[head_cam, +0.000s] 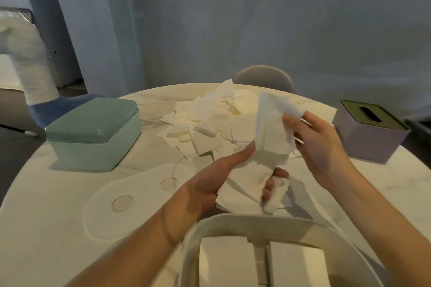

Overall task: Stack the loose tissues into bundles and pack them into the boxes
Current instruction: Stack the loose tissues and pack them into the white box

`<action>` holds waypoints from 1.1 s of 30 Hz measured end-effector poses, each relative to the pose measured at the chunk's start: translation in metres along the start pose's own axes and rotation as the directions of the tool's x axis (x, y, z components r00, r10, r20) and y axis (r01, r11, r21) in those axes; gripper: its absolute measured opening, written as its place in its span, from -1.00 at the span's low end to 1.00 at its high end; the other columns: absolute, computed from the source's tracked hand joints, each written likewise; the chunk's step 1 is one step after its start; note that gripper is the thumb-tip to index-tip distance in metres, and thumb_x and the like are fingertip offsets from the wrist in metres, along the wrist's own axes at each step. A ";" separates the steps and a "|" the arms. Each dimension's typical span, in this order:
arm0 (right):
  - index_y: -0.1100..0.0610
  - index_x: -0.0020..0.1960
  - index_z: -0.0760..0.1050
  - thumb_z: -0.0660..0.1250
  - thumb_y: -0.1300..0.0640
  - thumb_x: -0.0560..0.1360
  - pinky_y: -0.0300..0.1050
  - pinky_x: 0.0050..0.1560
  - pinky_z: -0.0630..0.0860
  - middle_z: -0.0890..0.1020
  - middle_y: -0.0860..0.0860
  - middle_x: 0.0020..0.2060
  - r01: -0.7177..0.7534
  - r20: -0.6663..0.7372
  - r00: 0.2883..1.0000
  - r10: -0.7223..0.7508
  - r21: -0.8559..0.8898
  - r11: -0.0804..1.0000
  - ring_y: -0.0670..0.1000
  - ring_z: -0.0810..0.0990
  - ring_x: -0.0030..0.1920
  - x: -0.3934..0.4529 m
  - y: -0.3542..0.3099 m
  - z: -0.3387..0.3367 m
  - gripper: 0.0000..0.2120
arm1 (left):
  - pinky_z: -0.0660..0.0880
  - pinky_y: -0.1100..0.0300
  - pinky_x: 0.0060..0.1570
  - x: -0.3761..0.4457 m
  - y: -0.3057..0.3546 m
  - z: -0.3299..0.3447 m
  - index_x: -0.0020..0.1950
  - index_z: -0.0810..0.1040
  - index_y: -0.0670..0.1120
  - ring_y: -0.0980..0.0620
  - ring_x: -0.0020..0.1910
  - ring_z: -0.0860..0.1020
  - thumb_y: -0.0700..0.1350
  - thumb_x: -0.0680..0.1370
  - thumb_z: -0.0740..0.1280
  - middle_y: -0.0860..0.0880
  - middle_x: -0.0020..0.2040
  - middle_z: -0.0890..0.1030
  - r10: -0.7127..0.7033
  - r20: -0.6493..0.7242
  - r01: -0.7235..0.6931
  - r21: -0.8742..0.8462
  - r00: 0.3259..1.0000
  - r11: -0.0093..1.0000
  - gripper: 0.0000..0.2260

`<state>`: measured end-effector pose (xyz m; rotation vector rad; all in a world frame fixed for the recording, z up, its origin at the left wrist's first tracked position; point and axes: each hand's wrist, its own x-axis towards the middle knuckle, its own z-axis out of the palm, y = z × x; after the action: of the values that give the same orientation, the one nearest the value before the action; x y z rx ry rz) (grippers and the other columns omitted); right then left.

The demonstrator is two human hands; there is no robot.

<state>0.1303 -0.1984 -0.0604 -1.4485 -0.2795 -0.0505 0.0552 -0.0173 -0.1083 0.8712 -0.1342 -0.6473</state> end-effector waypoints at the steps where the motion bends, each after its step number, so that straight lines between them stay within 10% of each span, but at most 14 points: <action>1: 0.07 0.24 0.61 0.35 0.14 0.62 -0.08 0.07 0.61 0.73 -0.08 0.07 0.014 -0.017 1.000 -0.014 0.025 1.000 0.01 0.68 0.10 0.000 -0.003 -0.003 -0.79 | 0.60 0.11 0.02 0.000 0.000 -0.001 0.54 0.31 -0.21 -0.04 -0.05 0.57 0.18 0.68 0.24 -0.14 0.03 0.64 0.025 -0.034 -0.024 0.012 0.999 1.000 -0.42; 6: 0.17 0.30 0.53 0.36 0.21 0.60 -0.16 -0.07 0.65 0.73 -0.10 -0.05 0.034 -0.015 0.999 -0.033 0.085 0.996 -0.03 0.70 -0.02 -0.001 -0.011 -0.011 -0.72 | 0.60 0.00 0.00 0.004 0.005 -0.006 0.57 0.38 -0.01 -0.14 -0.01 0.59 0.03 0.59 0.41 -0.22 0.15 0.56 0.200 -0.188 -0.214 -0.056 0.962 0.975 -0.44; 14: 0.14 0.25 0.61 0.43 0.12 0.44 -0.15 -0.13 0.64 0.70 0.06 0.01 -0.268 0.399 0.896 0.195 0.134 0.954 0.01 0.70 -0.07 -0.015 -0.005 0.010 -0.62 | 0.64 0.02 -0.01 0.008 0.005 -0.016 0.24 0.70 -0.07 -0.13 0.03 0.68 0.09 0.53 0.43 -0.18 0.22 0.65 0.279 -0.352 -0.290 0.021 0.894 0.957 -0.64; 19: 0.05 0.07 0.66 0.45 0.08 0.55 -0.30 -0.15 0.58 0.73 -0.08 -0.10 -0.004 0.189 0.980 0.059 -0.280 0.960 -0.03 0.69 -0.15 -0.020 0.015 0.018 -0.88 | 0.67 0.09 -0.31 0.004 0.001 -0.003 0.07 0.57 -0.22 -0.10 -0.32 0.68 0.08 0.72 0.09 -0.18 -0.23 0.67 0.249 -0.243 -0.268 -0.047 0.937 0.962 -0.58; 22: -0.02 0.03 0.64 0.44 0.03 0.55 -0.42 -0.21 0.54 0.70 -0.20 -0.13 0.107 0.141 0.988 -0.055 -0.394 0.913 -0.14 0.67 -0.12 -0.018 0.017 0.017 -0.93 | 0.66 0.06 -0.13 0.002 0.006 0.000 0.25 0.55 -0.17 -0.09 -0.17 0.66 0.31 0.66 0.12 -0.18 -0.08 0.65 0.229 -0.194 -0.239 -0.027 0.954 0.971 -0.43; 28: 0.01 0.10 0.65 0.44 0.01 0.51 -0.17 0.03 0.62 0.73 -0.10 -0.05 0.009 0.185 0.982 0.022 -0.166 0.986 -0.04 0.70 0.00 -0.013 -0.001 0.009 -0.82 | 0.63 0.02 -0.07 0.005 0.007 -0.008 0.36 0.50 -0.16 -0.12 -0.10 0.62 0.28 0.65 0.21 -0.21 0.04 0.58 0.229 -0.217 -0.235 -0.001 0.949 0.972 -0.45; 33: 0.11 0.09 0.70 0.43 0.07 0.43 -0.22 -0.16 0.62 0.72 0.04 -0.04 -0.270 0.420 0.882 0.214 0.078 0.960 0.00 0.70 -0.07 -0.017 -0.013 0.008 -0.74 | 0.60 0.16 -0.26 0.007 0.004 -0.014 0.04 0.67 -0.28 -0.08 -0.29 0.66 0.13 0.33 0.62 -0.21 -0.19 0.65 0.302 -0.274 -0.305 0.033 0.913 0.952 -0.47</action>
<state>0.1099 -0.1942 -0.0506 -1.3399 -0.4309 0.4750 0.0680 -0.0105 -0.1151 0.8990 -0.0123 -0.2305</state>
